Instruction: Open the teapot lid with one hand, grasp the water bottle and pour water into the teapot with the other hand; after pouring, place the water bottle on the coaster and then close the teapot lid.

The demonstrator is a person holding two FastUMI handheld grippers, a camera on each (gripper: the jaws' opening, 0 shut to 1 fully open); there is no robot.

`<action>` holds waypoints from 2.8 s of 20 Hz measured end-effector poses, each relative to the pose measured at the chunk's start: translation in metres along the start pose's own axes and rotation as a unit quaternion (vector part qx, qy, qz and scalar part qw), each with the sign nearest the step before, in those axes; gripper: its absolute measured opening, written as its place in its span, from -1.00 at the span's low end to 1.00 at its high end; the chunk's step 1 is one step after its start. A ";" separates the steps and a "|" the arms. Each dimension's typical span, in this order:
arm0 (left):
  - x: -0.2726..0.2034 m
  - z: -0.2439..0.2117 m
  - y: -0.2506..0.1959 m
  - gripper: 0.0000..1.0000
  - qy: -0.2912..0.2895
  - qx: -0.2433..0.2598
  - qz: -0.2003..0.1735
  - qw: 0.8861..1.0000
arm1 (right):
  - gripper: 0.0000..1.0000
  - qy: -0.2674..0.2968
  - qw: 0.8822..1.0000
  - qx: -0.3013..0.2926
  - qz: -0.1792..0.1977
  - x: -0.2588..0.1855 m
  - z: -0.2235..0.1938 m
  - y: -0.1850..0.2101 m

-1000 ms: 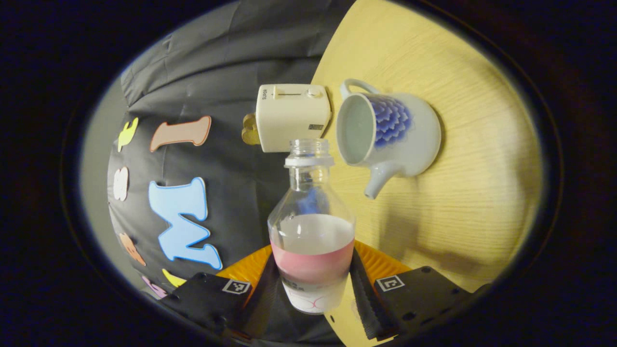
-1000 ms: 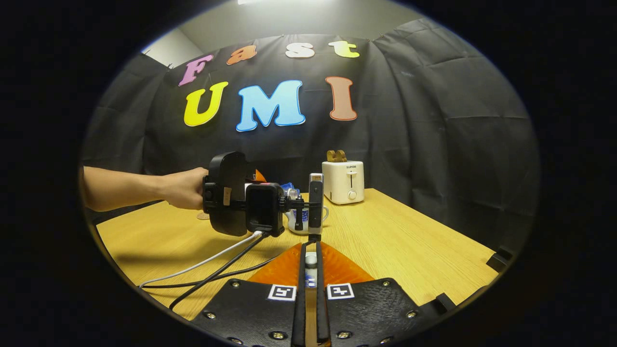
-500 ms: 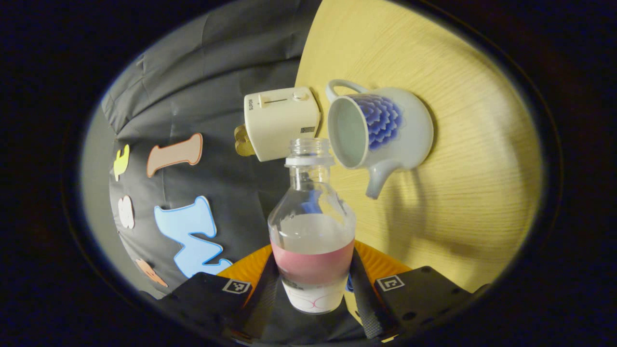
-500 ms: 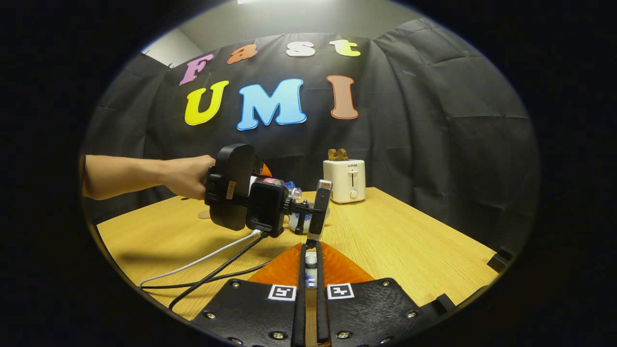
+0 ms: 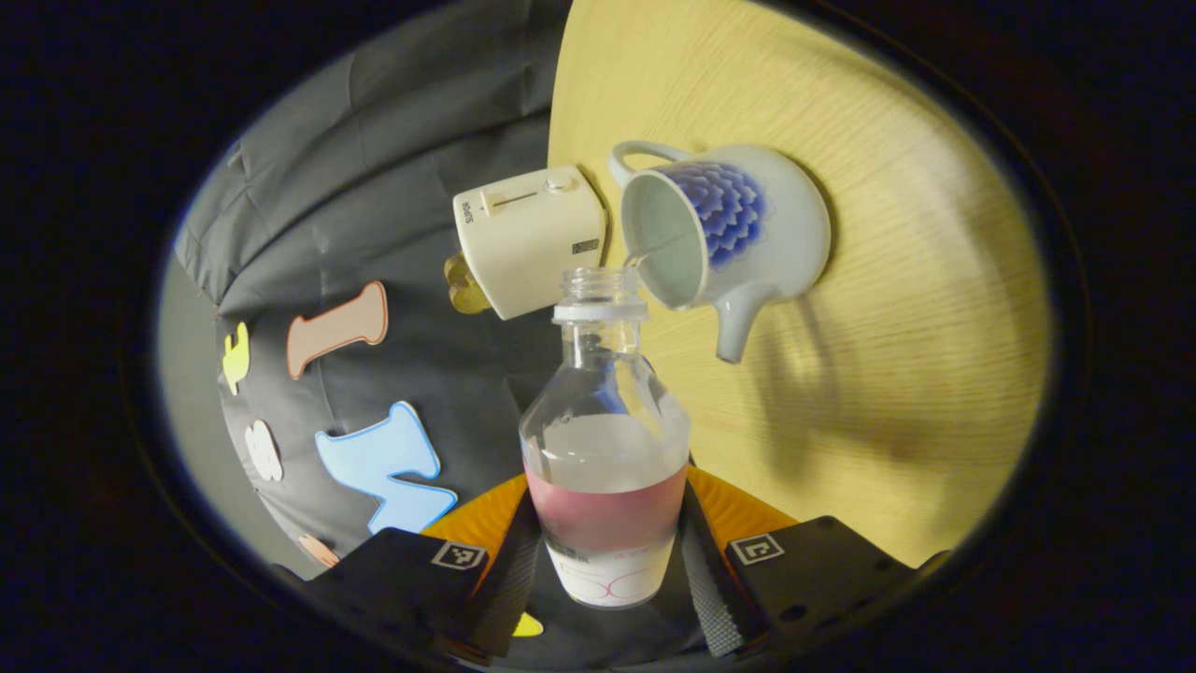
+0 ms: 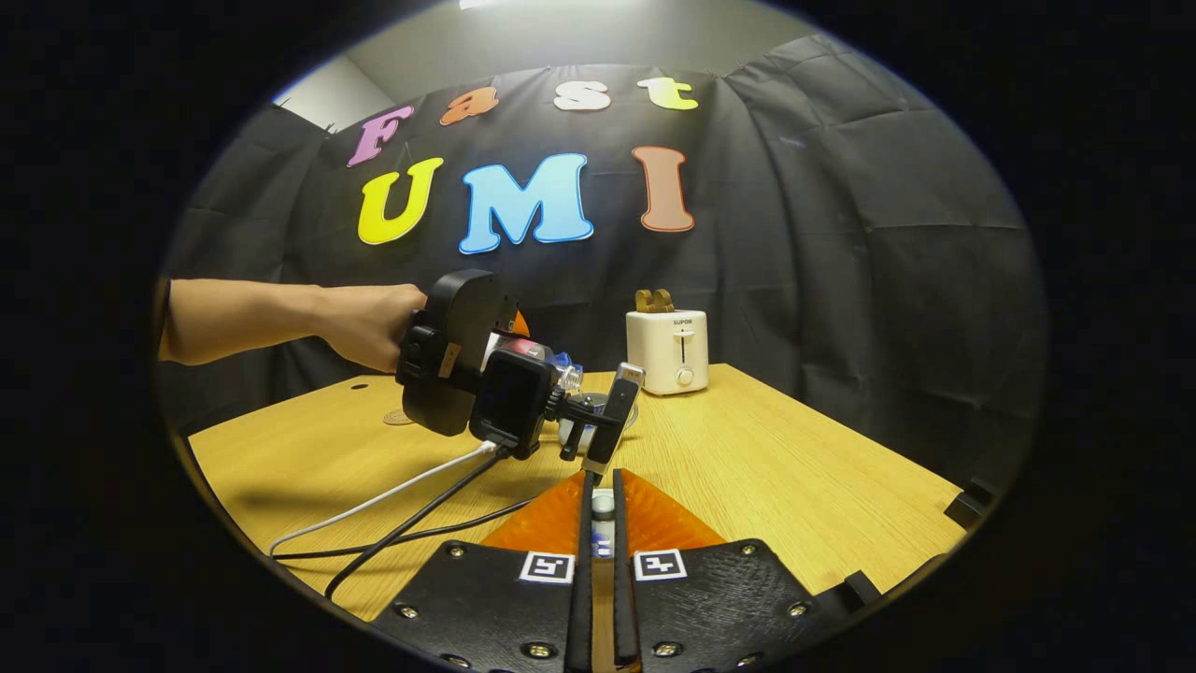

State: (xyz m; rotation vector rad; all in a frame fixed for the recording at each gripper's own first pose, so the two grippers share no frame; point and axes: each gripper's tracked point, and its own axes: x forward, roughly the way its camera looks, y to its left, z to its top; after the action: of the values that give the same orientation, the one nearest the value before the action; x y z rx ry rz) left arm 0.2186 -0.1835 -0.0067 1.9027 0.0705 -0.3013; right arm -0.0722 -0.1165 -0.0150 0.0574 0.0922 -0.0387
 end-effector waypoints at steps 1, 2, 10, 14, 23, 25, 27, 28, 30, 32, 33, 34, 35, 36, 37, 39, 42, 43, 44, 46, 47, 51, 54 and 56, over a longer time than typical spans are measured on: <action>0.000 -0.002 0.001 0.75 0.003 0.007 -0.001 1.000 | -0.82 0.000 1.000 0.002 -0.001 0.000 0.000 0.000; 0.001 -0.003 0.001 0.75 0.005 0.014 0.000 1.000 | -0.82 -0.001 1.000 0.004 -0.002 -0.001 0.001 -0.001; 0.000 0.001 0.008 0.75 0.002 0.047 0.000 0.999 | -0.82 -0.002 1.000 0.008 0.001 0.000 0.000 0.001; -0.003 0.004 0.013 0.73 0.002 0.059 0.003 0.998 | -0.82 -0.002 1.000 0.010 0.002 0.000 0.000 0.001; 0.001 -0.009 0.027 0.73 0.017 0.115 0.015 0.993 | -0.82 0.001 1.000 0.007 0.003 0.000 -0.001 0.002; 0.000 -0.008 0.033 0.73 0.016 0.127 0.020 0.992 | -0.82 0.002 1.000 0.005 0.003 0.000 -0.001 0.002; 0.000 -0.008 0.037 0.73 0.015 0.137 0.023 0.990 | -0.82 0.003 1.000 0.005 0.003 0.000 -0.001 0.002; -0.001 -0.008 0.040 0.73 0.018 0.145 0.024 0.989 | -0.82 0.002 1.000 0.005 0.003 0.000 -0.001 0.002; -0.003 -0.008 0.045 0.73 0.018 0.157 0.033 0.987 | -0.82 0.002 1.000 0.005 0.003 0.000 0.000 0.002; -0.004 -0.008 0.049 0.73 0.016 0.160 0.039 0.986 | -0.82 0.002 1.000 0.006 0.002 0.000 -0.001 0.001; -0.004 -0.008 0.052 0.73 0.016 0.161 0.041 0.986 | -0.82 0.002 1.000 0.005 0.002 -0.001 -0.001 0.002; -0.005 -0.010 0.053 0.73 0.020 0.165 0.044 0.985 | -0.82 0.003 1.000 0.003 0.003 0.000 -0.001 0.002; -0.004 -0.011 0.053 0.73 0.021 0.168 0.045 0.985 | -0.82 0.003 1.000 0.002 0.003 -0.001 -0.001 0.002; -0.003 -0.012 0.053 0.73 0.022 0.168 0.043 0.985 | -0.82 0.003 1.000 0.002 0.002 -0.001 -0.001 0.002; -0.003 -0.012 0.053 0.73 0.022 0.169 0.046 0.984 | -0.82 0.004 1.000 0.003 0.002 -0.001 -0.002 0.002; -0.002 -0.011 0.049 0.73 0.022 0.166 0.044 0.985 | -0.82 0.004 1.000 0.001 0.002 -0.001 -0.001 0.002; 0.000 -0.006 0.041 0.73 0.020 0.169 0.039 0.985 | -0.82 0.005 1.000 0.000 0.001 0.001 -0.001 0.002; 0.001 -0.003 0.041 0.73 0.018 0.170 0.038 0.985 | -0.82 0.006 1.000 0.000 0.001 0.001 -0.002 0.002; 0.002 -0.002 0.040 0.73 0.016 0.169 0.036 0.985 | -0.82 0.006 1.000 0.001 0.001 0.000 -0.002 0.001; 0.001 0.004 0.039 0.73 0.005 0.154 0.033 0.988 | -0.82 0.006 1.000 0.000 0.000 0.001 -0.001 0.001; 0.001 0.005 0.036 0.73 -0.003 0.136 0.027 0.990 | -0.82 0.006 1.000 0.001 0.000 0.001 -0.001 0.001; 0.003 0.009 0.021 0.73 -0.030 0.058 0.016 0.998 | -0.82 0.000 1.000 0.008 -0.003 -0.001 0.001 -0.002; 0.006 0.006 0.003 0.75 -0.040 0.007 -0.006 0.999 | -0.82 -0.001 1.000 0.006 -0.004 0.000 0.001 -0.002; 0.005 0.007 -0.007 0.75 -0.050 -0.034 -0.015 0.998 | -0.82 -0.004 1.000 0.009 -0.003 0.000 0.002 -0.001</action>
State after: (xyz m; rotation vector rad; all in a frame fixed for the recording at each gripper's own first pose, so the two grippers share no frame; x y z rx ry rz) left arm 0.2210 -0.1878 -0.0166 1.8167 0.0409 -0.4095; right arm -0.0726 -0.1178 -0.0134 0.0751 0.0846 -0.0466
